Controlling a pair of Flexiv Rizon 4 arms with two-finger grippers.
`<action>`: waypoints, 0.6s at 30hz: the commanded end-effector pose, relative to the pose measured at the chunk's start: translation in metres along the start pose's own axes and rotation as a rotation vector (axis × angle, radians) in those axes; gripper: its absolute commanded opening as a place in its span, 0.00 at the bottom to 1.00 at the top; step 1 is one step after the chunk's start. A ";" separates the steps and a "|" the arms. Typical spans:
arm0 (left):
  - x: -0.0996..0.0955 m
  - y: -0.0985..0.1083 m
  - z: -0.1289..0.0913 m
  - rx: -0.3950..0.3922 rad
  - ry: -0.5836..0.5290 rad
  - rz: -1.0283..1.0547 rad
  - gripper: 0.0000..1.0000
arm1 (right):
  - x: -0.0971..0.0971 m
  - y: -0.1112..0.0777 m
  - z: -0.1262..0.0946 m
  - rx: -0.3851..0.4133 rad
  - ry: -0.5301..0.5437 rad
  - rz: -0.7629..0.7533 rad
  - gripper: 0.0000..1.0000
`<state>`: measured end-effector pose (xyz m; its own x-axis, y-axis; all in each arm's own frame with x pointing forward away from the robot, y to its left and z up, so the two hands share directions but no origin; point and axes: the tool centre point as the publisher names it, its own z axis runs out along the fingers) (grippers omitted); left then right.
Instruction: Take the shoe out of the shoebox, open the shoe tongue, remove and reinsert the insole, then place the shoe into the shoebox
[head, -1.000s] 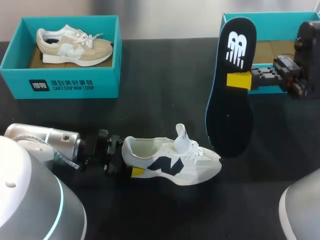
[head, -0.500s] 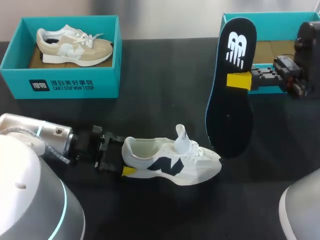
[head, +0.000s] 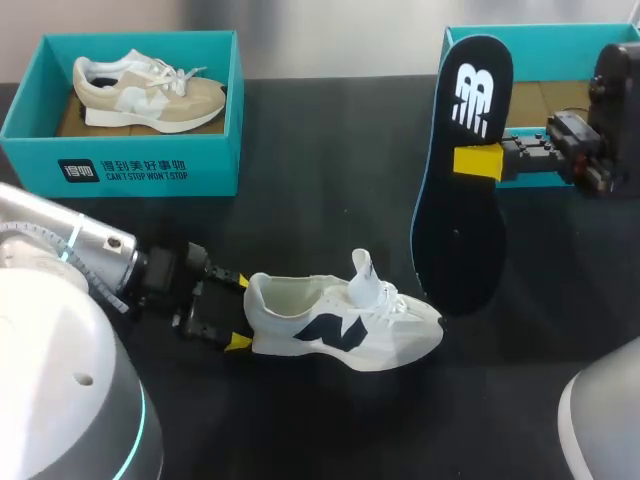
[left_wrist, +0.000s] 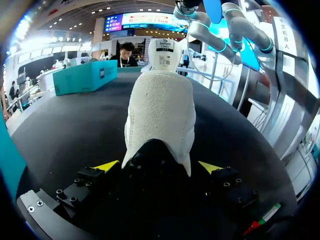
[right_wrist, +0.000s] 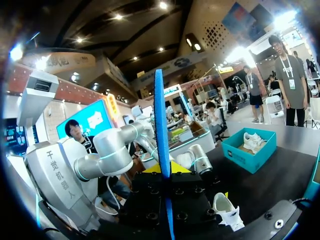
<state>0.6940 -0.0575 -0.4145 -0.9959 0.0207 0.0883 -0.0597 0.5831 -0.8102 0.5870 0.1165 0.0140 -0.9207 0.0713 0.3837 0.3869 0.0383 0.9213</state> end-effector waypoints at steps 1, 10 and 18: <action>0.003 -0.003 -0.015 -0.172 0.000 -0.004 1.00 | -0.003 0.002 0.002 0.004 0.003 0.001 0.00; 0.007 0.000 -0.036 -0.395 0.002 0.007 1.00 | -0.003 0.002 0.002 0.004 0.003 0.001 0.00; 0.005 0.002 -0.040 -0.511 -0.035 0.053 1.00 | -0.003 0.002 0.002 0.004 0.003 0.001 0.00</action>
<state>0.6959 -0.0198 -0.3958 -0.9985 0.0457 0.0317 0.0211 0.8393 -0.5433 0.5869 0.1165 0.0139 -0.9207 0.0711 0.3836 0.3868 0.0382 0.9214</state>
